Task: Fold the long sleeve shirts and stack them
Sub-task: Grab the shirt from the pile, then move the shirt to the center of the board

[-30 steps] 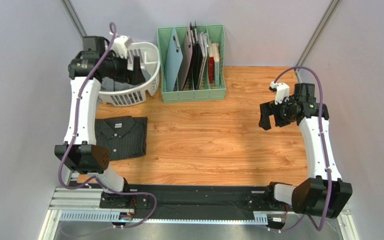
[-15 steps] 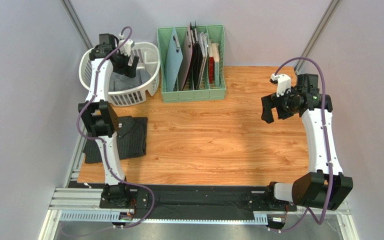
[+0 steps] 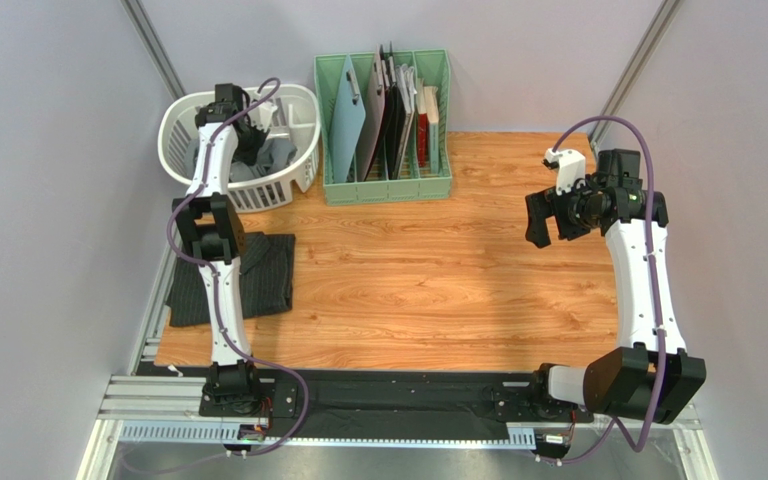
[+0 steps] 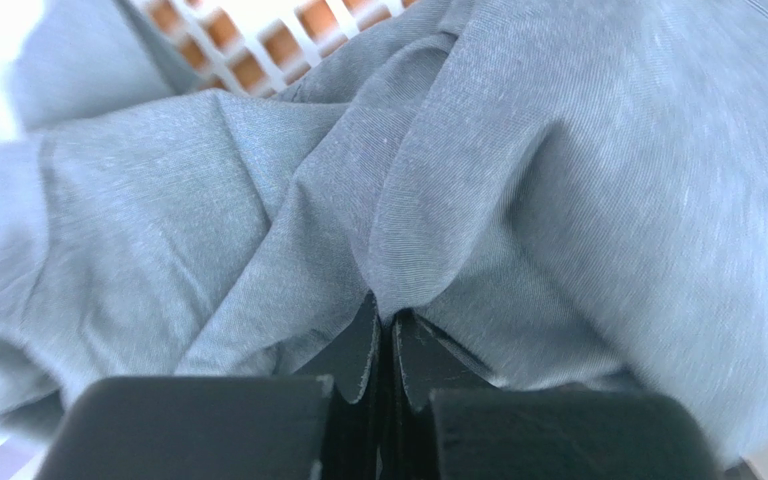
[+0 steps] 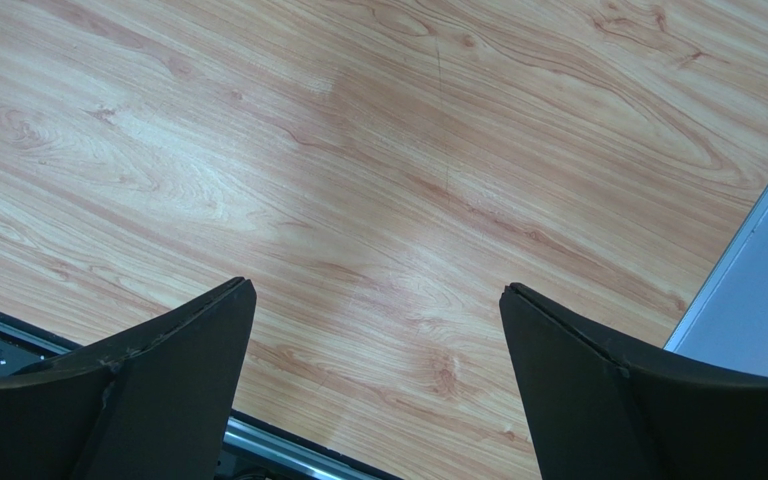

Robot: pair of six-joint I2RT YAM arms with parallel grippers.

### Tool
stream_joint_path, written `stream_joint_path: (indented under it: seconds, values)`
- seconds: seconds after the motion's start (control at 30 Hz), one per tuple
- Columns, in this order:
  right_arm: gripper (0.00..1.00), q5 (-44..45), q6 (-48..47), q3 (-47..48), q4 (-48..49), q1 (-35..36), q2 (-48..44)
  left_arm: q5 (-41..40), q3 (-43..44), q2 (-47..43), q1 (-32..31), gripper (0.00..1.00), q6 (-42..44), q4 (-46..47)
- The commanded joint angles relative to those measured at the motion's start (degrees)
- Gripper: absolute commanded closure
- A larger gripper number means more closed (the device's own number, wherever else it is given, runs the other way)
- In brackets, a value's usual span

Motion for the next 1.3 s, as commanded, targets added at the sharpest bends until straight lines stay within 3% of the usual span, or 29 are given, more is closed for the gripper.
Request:
stream_joint_path:
  seconds: [0.0, 0.13, 0.23, 0.47, 0.6, 0.77, 0.9, 0.93, 1.0, 1.03, 1.07, 1.1, 1.13, 1.17, 1.23, 1.27]
  values:
    - [0.0, -0.42, 0.54, -0.47, 1.0, -0.23, -2.3, 4.77, 4.87, -14.69, 0.22, 1.0, -5.44, 4.55]
    - [0.0, -1.65, 1.95, -1.62, 1.35, -0.32, -2.74, 13.81, 6.44, -26.2, -1.18, 1.0, -8.45, 6.86]
    - [0.0, -3.06, 3.09, -2.32, 1.61, -0.32, -2.92, 15.41, 6.36, -34.2, -5.31, 1.0, -7.05, 5.2]
    - [0.0, -5.52, 6.61, -2.15, 3.54, -0.23, -2.31, 19.1, 6.1, -49.85, -25.33, 1.0, -9.85, 6.59]
    - [0.0, -6.66, 8.54, -1.45, 3.81, -0.93, -1.43, 29.26, 4.09, -52.33, -32.1, 1.0, -18.71, 8.88]
    - [0.0, -7.37, 9.95, -0.65, 3.64, -2.6, -1.25, 35.44, -5.23, -51.55, -42.13, 1.0, -19.7, 9.49]
    - [0.0, -7.2, 9.95, -1.09, 3.46, -4.01, -2.12, 43.87, -3.15, -43.73, -42.24, 1.0, -27.96, 12.93]
    - [0.0, -7.19, 9.69, -1.18, 3.11, -4.19, -2.65, 44.42, -2.52, -41.8, -42.24, 0.96, -27.88, 11.79]
    - [0.0, -6.23, 7.94, -1.97, 2.32, -4.36, -3.62, 41.2, -1.64, -36.87, -43.2, 0.75, -23.94, 4.96]
    - [0.0, -5.88, 7.23, -2.23, 1.97, -4.36, -4.58, 38.21, -0.16, -35.38, -44.59, 0.44, -19.92, 0.58]
    - [0.0, -5.09, 6.62, -2.5, 1.09, -4.36, -5.02, 34.44, 1.86, -32.15, -48.35, 0.33, -10.74, -9.73]
    - [0.0, -5.08, 5.04, -2.85, 0.48, -4.45, -5.38, 28.05, 3.1, -31.07, -49.95, 0.21, -7.95, -13.32]
    - [0.0, -5.08, 4.16, -2.94, -0.23, -4.54, -5.81, 26.51, 2.5, -30.71, -50.67, 0.01, -6.19, -15.88]
    - [0.0, -5.69, 3.1, -3.03, -1.63, -4.45, -6.51, 26.49, 0.41, -31.75, -48.85, 0.01, -6.08, -16.6]
    - [0.0, -6.4, -0.41, -3.29, -2.86, -4.54, -7.22, 33.41, -14.32, -39.18, -42.97, 0.01, -9.92, -10.93]
    - [0.0, -6.75, -1.64, -3.72, -3.48, -4.45, -7.83, 36.22, -19.86, -41.58, -35.8, 0.01, -13.86, -4.63]
